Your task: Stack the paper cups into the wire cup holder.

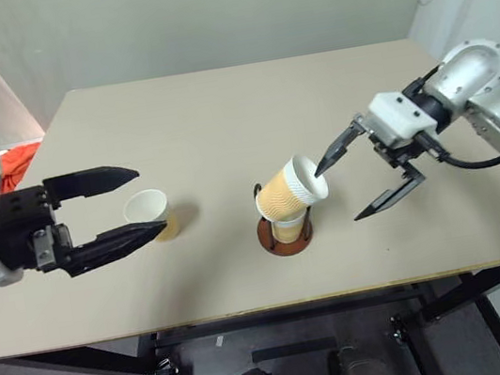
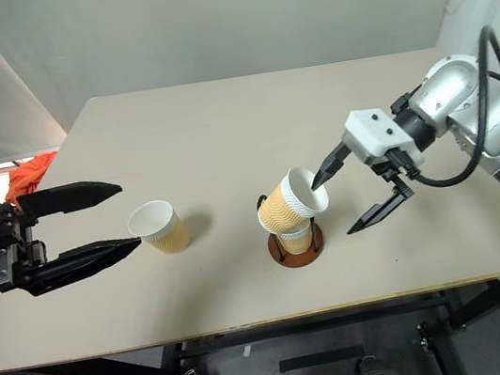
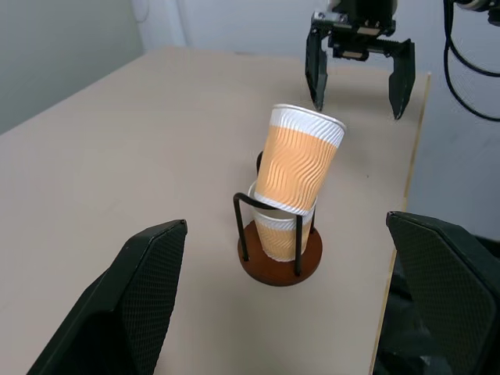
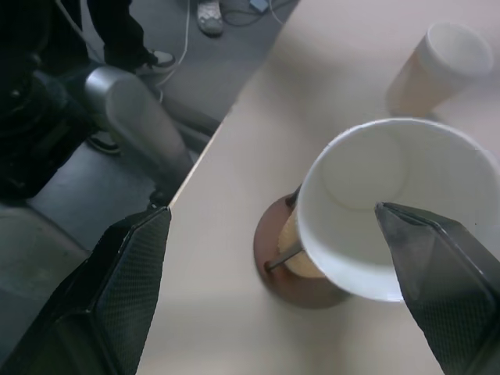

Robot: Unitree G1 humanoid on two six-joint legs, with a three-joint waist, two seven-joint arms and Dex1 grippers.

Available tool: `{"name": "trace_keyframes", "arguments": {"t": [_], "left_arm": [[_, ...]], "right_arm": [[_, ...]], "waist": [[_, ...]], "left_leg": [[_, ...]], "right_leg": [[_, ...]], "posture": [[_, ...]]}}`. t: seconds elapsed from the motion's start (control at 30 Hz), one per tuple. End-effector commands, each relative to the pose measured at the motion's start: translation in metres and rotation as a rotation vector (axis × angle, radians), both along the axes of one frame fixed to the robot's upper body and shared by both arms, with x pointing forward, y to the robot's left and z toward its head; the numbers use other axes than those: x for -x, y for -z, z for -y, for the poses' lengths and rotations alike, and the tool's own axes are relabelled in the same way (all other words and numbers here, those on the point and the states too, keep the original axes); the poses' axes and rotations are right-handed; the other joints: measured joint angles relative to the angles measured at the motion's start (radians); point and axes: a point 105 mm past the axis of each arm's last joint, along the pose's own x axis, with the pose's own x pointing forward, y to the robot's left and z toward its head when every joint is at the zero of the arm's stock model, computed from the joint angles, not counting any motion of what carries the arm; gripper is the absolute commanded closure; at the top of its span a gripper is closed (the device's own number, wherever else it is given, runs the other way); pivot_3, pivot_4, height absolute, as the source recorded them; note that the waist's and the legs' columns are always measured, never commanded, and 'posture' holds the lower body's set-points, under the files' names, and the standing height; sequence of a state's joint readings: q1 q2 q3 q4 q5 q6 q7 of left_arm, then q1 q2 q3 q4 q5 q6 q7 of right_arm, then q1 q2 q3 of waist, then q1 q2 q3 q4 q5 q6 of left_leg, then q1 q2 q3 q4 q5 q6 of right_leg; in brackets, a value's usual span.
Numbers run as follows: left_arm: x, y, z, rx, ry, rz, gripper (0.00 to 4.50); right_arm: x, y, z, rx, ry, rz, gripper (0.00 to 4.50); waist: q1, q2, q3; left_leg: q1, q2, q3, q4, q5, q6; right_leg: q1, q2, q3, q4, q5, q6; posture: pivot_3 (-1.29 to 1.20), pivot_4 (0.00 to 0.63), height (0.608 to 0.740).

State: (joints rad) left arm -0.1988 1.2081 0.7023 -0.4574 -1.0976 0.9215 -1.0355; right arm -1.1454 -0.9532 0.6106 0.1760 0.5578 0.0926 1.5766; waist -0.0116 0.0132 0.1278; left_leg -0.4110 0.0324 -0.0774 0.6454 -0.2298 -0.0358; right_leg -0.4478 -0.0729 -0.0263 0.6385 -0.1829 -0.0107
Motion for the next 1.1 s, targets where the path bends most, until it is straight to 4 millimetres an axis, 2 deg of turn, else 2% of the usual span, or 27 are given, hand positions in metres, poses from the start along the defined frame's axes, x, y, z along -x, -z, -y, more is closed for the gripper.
{"name": "trace_keyframes", "arguments": {"t": [0.03, 0.1, 0.2, 0.5, 0.57, 0.67, 0.83, 1.1], "left_arm": [[-0.001, -0.008, 0.001, -0.02, 0.003, 0.049, 0.0], [-0.002, -0.008, 0.001, -0.021, 0.004, 0.049, 0.0], [-0.003, -0.008, 0.0, -0.028, -0.002, 0.047, 0.0], [-0.003, -0.007, -0.002, -0.036, -0.016, 0.045, 0.0], [-0.004, -0.006, -0.003, -0.037, -0.021, 0.045, 0.0], [-0.004, -0.007, -0.004, -0.04, -0.023, 0.048, 0.0], [-0.005, -0.007, -0.004, -0.043, -0.018, 0.054, 0.0], [-0.009, -0.006, -0.004, -0.046, -0.012, 0.058, 0.0]], "right_arm": [[-0.007, -0.005, -0.006, -0.015, 0.055, 0.074, 0.06], [-0.009, -0.002, -0.01, -0.023, 0.07, 0.074, 0.06], [-0.011, 0.0, -0.013, -0.028, 0.077, 0.072, 0.69], [-0.009, -0.006, -0.016, -0.032, 0.045, 0.076, 3.7], [-0.005, -0.017, -0.014, -0.045, 0.024, 0.087, 4.41], [-0.004, -0.041, -0.011, -0.074, 0.008, 0.126, 4.46], [-0.005, -0.061, -0.006, -0.024, -0.033, 0.248, 4.46], [-0.018, -0.046, -0.015, 0.188, -0.194, 0.47, 4.46]], "waist": [[0.0, 0.0, 0.0], [0.0, 0.0, 0.0], [0.0, 0.0, 0.0], [0.003, 0.0, 0.0], [0.003, 0.0, 0.0], [0.003, 0.0, 0.0], [0.006, 0.0, 0.0], [0.003, 0.0, 0.0]], "left_leg": [[0.001, 0.0, 0.0, 0.0, 0.001, 0.0], [0.002, 0.0, 0.0, 0.0, 0.001, 0.0], [0.002, 0.0, 0.0, 0.0, 0.001, 0.0], [0.001, 0.0, 0.0, 0.0, -0.001, 0.0], [0.0, 0.0, 0.0, 0.0, -0.001, 0.0], [0.0, -0.001, 0.0, 0.0, -0.001, 0.0], [-0.001, -0.001, -0.001, 0.0, 0.0, -0.001], [-0.001, -0.001, -0.001, 0.0, 0.0, -0.001]], "right_leg": [[0.0, 0.0, 0.0, 0.001, 0.0, 0.0], [0.001, -0.001, 0.0, 0.002, 0.0, 0.0], [0.001, -0.001, 0.0, 0.003, 0.0, 0.0], [0.0, 0.0, 0.0, 0.002, 0.0, -0.001], [0.0, 0.0, 0.0, 0.001, 0.0, -0.001], [0.0, 0.0, 0.0, 0.001, 0.0, -0.001], [-0.001, 0.0, 0.0, 0.001, -0.003, -0.003], [-0.002, 0.0, 0.0, 0.002, -0.003, -0.004]], "posture": [[0.0, 0.15, 0.74], [0.0, 0.15, 0.74], [0.0, 0.15, 0.74], [0.0, 0.15, 0.74], [0.0, 0.15, 0.74], [0.0, 0.15, 0.74], [0.0, 0.15, 0.74], [0.0, 0.15, 0.74]]}}
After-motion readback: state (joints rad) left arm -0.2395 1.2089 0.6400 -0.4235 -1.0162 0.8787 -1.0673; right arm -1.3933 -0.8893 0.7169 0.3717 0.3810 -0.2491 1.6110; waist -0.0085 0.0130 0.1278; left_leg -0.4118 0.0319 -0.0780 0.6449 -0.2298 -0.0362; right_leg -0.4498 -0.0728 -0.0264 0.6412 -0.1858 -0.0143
